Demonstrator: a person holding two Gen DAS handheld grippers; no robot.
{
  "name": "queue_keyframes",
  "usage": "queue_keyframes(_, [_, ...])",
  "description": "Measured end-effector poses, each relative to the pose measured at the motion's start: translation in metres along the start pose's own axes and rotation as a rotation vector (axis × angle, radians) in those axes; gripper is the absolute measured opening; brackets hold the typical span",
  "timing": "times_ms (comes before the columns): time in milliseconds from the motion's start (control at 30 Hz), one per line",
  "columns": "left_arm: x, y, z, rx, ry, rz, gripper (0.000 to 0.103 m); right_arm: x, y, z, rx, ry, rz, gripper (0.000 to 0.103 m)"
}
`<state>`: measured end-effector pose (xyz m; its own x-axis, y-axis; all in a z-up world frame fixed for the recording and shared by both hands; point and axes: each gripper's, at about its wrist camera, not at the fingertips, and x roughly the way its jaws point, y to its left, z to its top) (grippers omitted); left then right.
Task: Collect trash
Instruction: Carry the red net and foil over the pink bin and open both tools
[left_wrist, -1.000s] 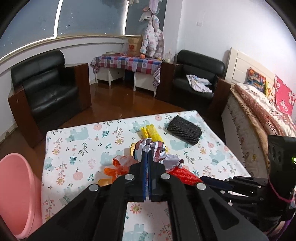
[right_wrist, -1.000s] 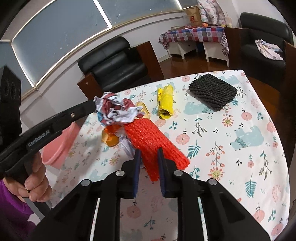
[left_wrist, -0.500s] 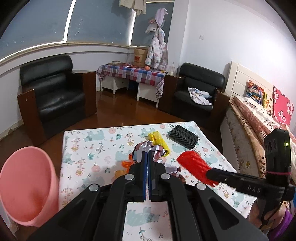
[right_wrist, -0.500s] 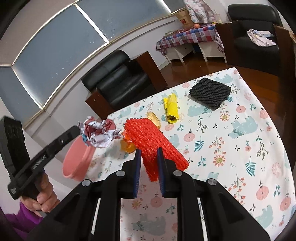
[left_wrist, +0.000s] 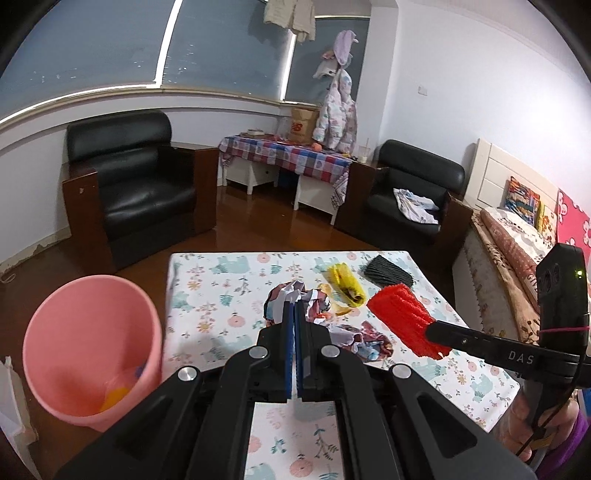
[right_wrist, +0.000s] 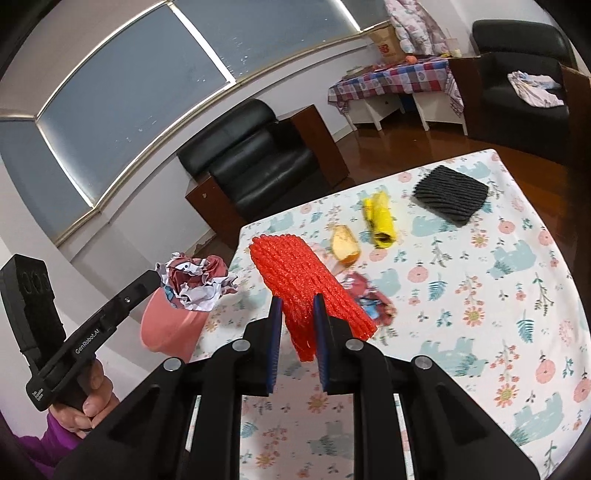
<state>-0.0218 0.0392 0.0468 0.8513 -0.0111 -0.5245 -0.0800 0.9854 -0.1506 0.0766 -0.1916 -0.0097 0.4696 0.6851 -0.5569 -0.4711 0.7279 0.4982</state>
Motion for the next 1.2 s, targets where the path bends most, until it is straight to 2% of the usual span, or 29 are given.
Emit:
queue_keyframes(667, [-0.041, 0.066, -0.009, -0.084, -0.033, 0.12, 0.0, 0.029, 0.085, 0.0, -0.124, 0.053, 0.076, 0.017])
queue_keyframes(1200, [-0.076, 0.132, -0.023, -0.148, -0.075, 0.249, 0.0, 0.082, 0.151, -0.002, -0.206, 0.141, 0.151, 0.017])
